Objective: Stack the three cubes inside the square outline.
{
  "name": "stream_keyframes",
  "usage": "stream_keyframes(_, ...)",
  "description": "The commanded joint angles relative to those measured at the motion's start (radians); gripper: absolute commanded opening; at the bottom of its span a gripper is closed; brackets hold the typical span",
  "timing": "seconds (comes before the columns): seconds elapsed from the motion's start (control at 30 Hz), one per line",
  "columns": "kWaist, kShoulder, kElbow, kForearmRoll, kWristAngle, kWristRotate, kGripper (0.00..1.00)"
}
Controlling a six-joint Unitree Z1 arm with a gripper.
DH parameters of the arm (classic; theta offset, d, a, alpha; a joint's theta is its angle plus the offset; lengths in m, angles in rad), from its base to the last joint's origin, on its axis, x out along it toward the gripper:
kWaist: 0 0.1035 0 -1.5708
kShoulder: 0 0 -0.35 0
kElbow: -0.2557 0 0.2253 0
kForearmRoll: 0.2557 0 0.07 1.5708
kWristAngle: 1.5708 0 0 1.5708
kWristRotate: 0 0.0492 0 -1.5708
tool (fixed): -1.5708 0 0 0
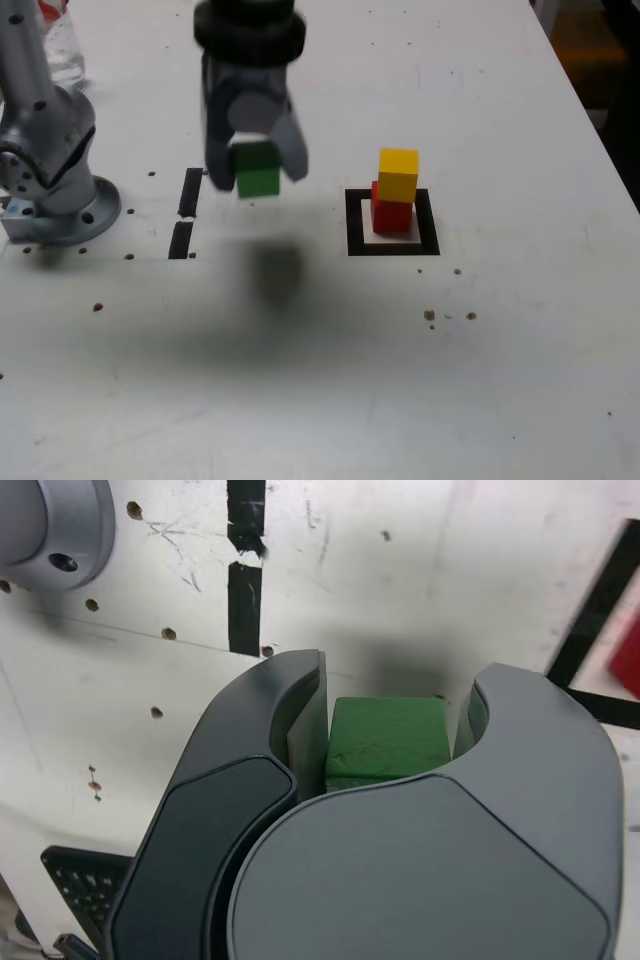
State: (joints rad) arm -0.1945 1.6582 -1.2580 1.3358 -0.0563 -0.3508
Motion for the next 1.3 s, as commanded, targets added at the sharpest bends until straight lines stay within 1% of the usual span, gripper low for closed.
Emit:
stream_keyframes(0.0, 0.006, 0.007, -0.069, 0.036, 0.002, 0.007, 0.1)
stream_keyframes(0.07, 0.017, 0.017, -0.15, 0.103, 0.003, 0.024, 0.1)
stream_keyframes(0.1, 0.02, 0.019, -0.17, 0.12, 0.002, 0.029, 0.1)
stream_keyframes(0.3, 0.041, 0.038, -0.265, 0.191, -0.004, 0.062, 0.1)
stream_keyframes(0.4, 0.056, 0.06, -0.33, 0.221, -0.015, 0.092, 0.1)
stream_keyframes(0.67, 0.078, 0.128, -0.428, 0.232, -0.046, 0.167, 0.1)
stream_keyframes(0.93, 0.089, 0.186, -0.484, 0.228, -0.055, 0.22, 0.1)
stream_keyframes(1.27, 0.089, 0.229, -0.523, 0.22, -0.056, 0.247, 0.1)
